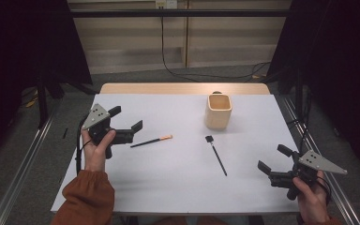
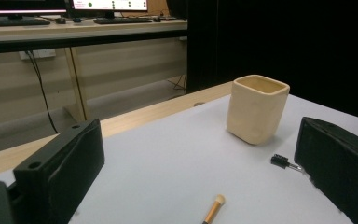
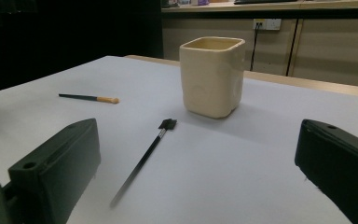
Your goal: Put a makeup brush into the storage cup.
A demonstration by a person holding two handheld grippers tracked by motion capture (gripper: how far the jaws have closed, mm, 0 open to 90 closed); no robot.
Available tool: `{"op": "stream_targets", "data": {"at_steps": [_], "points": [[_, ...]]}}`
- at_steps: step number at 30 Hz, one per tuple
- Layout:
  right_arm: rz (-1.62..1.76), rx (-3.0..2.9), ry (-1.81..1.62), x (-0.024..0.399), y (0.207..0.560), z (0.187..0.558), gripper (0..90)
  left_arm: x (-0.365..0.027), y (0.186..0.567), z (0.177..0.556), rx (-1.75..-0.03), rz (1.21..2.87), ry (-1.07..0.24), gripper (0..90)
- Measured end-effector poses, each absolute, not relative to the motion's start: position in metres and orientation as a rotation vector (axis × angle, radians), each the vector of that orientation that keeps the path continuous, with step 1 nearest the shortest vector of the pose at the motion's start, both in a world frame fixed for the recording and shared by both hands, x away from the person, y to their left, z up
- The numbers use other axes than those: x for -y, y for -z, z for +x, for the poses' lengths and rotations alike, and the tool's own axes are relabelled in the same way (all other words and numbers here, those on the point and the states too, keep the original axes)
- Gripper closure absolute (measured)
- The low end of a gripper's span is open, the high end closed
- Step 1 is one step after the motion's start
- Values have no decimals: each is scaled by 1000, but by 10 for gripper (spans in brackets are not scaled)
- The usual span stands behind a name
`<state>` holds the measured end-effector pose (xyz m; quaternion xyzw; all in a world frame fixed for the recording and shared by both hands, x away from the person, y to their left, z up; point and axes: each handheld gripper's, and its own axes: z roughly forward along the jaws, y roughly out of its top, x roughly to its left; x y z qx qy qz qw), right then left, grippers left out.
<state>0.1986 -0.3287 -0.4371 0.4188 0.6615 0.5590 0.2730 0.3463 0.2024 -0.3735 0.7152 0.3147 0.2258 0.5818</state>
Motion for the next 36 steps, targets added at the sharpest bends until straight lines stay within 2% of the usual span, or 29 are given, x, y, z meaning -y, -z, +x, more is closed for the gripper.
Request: {"op": "stream_targets", "data": {"at_steps": [21, 36], "points": [[1135, -1774, -1503, 330, 437, 198, 0, -191, 357, 386, -712, 1643, -558, 21], [1139, -1771, -1496, 332, 438, 198, 0, -169, 347, 423, -700, 1684, -555, 25]]}}
